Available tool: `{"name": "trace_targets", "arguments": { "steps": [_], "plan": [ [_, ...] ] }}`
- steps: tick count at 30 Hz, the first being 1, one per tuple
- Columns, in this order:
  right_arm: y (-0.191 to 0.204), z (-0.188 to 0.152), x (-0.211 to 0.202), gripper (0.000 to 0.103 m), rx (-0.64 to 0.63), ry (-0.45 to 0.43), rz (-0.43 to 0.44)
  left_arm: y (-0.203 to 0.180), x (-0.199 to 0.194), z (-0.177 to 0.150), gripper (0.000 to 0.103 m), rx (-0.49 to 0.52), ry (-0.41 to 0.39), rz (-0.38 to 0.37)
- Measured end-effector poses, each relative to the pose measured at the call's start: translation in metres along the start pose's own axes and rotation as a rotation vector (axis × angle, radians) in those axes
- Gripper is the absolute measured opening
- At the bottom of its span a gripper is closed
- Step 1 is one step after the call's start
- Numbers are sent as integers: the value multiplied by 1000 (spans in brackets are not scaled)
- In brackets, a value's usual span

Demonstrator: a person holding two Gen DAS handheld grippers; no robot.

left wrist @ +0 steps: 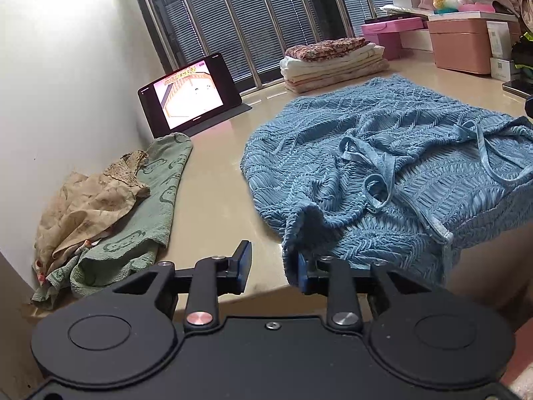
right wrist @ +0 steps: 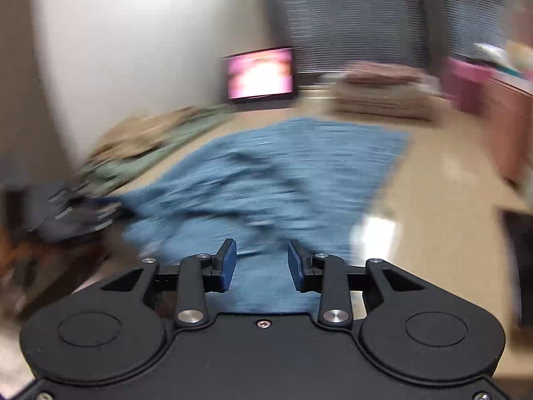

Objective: Fold clothes

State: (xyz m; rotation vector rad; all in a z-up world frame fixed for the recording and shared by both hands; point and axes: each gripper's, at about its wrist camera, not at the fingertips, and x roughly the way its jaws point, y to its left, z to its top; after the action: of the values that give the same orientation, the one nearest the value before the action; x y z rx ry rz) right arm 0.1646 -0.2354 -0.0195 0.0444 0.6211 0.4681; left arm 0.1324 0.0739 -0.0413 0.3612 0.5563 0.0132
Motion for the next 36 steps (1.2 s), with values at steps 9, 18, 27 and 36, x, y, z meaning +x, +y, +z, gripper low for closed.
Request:
{"name": "trace_targets", "arguments": {
  "steps": [9,18,27,36],
  "plan": [
    [-20,-2,24,8,74,103,-98,-1,1,1,29,6,3,5],
    [67,-1,32,2,-772,-50,-685,-11,1,4,29,52,-13,1],
    [72,-42,23,31,-649,-21,-419,-24,-6,3,29,143,-44,36],
    [18,-29,-2,42,-125,-54,-323,-30,-6,2,29,166,-62,49]
  ]
}}
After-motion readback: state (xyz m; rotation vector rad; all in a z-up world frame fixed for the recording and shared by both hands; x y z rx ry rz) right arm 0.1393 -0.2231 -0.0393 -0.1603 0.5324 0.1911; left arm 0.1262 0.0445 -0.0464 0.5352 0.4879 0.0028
